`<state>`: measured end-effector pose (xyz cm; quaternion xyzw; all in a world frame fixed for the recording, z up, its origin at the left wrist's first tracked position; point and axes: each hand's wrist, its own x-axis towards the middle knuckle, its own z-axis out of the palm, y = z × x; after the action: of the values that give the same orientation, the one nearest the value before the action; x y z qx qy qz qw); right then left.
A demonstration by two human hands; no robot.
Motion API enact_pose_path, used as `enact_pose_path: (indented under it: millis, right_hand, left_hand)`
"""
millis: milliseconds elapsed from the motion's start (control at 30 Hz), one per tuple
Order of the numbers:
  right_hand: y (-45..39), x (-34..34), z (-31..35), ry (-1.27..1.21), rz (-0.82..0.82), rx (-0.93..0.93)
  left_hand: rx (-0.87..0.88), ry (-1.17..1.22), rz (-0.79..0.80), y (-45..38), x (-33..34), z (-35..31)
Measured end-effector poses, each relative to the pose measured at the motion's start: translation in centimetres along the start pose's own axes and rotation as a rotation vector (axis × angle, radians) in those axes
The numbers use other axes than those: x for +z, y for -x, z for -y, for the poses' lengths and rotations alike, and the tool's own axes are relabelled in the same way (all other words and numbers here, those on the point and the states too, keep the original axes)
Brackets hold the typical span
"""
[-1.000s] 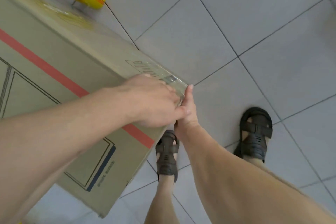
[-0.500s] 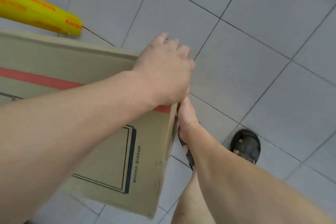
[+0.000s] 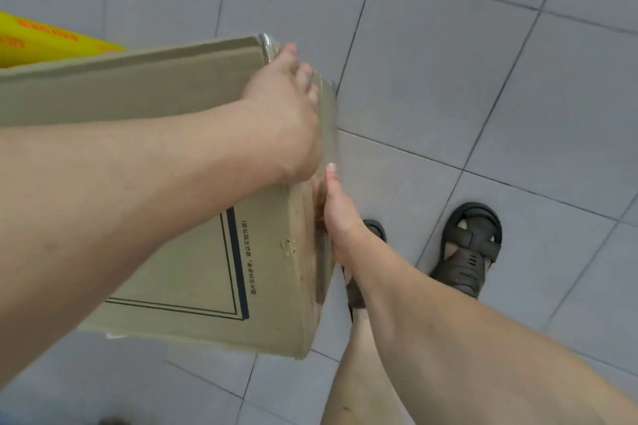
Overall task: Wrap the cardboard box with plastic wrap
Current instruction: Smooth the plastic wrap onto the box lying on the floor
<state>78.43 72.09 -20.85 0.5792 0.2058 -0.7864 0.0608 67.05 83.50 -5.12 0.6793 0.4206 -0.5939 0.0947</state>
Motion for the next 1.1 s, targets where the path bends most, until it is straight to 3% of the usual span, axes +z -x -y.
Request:
enact_pose_path:
  millis: [67, 167, 300, 500, 600, 800, 933, 1100]
  right_hand:
    - [1.8, 0.7, 0.4, 0.03, 0.003, -0.028]
    - [2.1, 1.2, 0.4, 0.02, -0.049, -0.121]
    - [1.8, 0.9, -0.5, 0.017, -0.069, -0.162]
    - [4.0, -0.1, -5.5, 0.057, -0.085, -0.176]
    - [4.0, -0.4, -8.5, 0.027, -0.072, -0.217]
    - [1.3, -0.6, -10.2, -0.016, -0.114, -0.3]
    - [2.6, -0.2, -12.9, -0.218, -0.21, -0.096]
    - [4.3, 2.3, -15.0, -0.833, -0.063, -0.044]
  left_hand:
    - [0.033, -0.026, 0.113, 0.4, -1.4, 0.3]
    - [0.072, -0.075, 0.04, -0.2, -1.4, 0.1]
    - [0.065, -0.063, 0.13, 0.4, -2.2, -1.6]
    - [0.238, -0.035, 0.187, 4.1, -1.3, -8.7]
    - [0.228, -0.029, 0.139, 4.5, -0.4, -9.4]
    - [0.166, -0.026, 0.204, 3.2, -0.7, -10.4]
    - [0.121, -0.046, 0.181, 4.3, -0.6, -10.9]
    - [0.124, -0.057, 0.16, 5.6, 0.3, -12.2]
